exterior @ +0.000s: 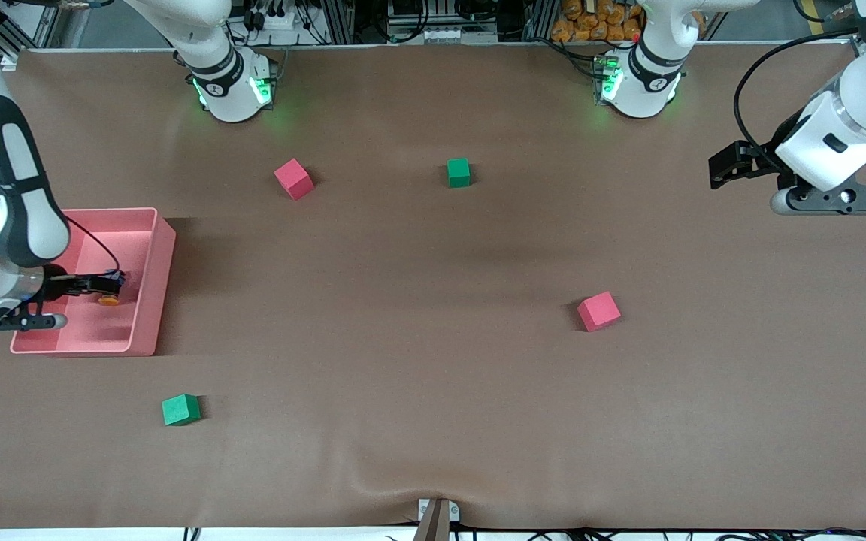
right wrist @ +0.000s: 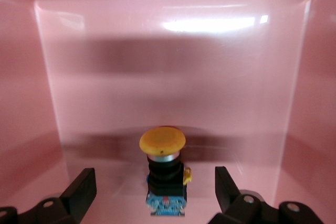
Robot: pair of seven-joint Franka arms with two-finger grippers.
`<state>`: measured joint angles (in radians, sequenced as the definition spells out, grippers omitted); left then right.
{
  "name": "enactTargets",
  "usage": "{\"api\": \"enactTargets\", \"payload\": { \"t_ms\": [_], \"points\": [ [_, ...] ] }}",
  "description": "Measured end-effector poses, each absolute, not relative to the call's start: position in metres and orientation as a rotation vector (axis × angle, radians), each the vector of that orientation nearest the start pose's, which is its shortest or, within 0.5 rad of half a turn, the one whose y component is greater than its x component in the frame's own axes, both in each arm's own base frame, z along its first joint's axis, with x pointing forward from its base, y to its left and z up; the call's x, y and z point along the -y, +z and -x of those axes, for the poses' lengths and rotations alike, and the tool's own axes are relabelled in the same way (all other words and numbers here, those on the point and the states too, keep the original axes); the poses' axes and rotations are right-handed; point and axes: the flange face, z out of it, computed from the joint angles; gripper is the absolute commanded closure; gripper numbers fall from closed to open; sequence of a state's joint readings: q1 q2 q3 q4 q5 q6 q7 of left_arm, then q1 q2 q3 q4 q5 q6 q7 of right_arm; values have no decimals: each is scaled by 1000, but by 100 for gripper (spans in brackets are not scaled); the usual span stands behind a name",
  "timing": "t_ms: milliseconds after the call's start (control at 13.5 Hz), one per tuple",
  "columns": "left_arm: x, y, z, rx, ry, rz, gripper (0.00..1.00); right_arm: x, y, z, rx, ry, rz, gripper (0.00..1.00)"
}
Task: Place and upright button with both arms
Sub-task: 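Grasp the yellow button with the right gripper and lift it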
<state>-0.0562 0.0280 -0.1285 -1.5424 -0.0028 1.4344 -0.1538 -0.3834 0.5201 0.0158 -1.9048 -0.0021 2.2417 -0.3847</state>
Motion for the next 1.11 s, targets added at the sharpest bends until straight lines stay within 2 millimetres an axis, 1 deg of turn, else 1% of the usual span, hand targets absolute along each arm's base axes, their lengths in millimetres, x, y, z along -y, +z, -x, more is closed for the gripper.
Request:
{"api": "enactTargets", "payload": {
  "t_ms": [74, 148, 221, 295, 369, 443, 591, 812, 886, 960, 1107],
  "points": [
    [100, 612, -539, -48, 209, 3118, 0, 219, 201, -567, 26, 259, 3057, 7],
    [99, 613, -539, -46, 204, 3119, 0, 218, 195, -566, 27, 261, 3056, 18],
    [99, 616, -539, -45, 196, 3120, 0, 218, 191, -566, 34, 260, 3055, 40],
    [99, 619, -539, -45, 186, 3121, 0, 220, 187, -565, 53, 256, 3055, 74],
    [99, 622, -538, -45, 177, 3123, 0, 223, 184, -564, 70, 251, 3054, 96],
    [98, 625, -538, -43, 167, 3124, 0, 227, 181, -562, 80, 251, 3052, 100],
    [94, 631, -536, -33, 148, 3126, 0, 232, 180, -560, 82, 250, 3050, 100],
    [90, 638, -532, -20, 134, 3126, 0, 232, 186, -565, 94, 252, 3046, 100],
    [88, 638, -532, -14, 135, 3126, 0, 233, 193, -569, 103, 273, 3037, 100],
    [85, 638, -533, -6, 135, 3122, 0, 236, 206, -576, 109, 294, 3027, 100],
    [78, 639, -534, 12, 129, 3114, 0, 242, 243, -594, 117, 326, 3013, 100]
  ]
}}
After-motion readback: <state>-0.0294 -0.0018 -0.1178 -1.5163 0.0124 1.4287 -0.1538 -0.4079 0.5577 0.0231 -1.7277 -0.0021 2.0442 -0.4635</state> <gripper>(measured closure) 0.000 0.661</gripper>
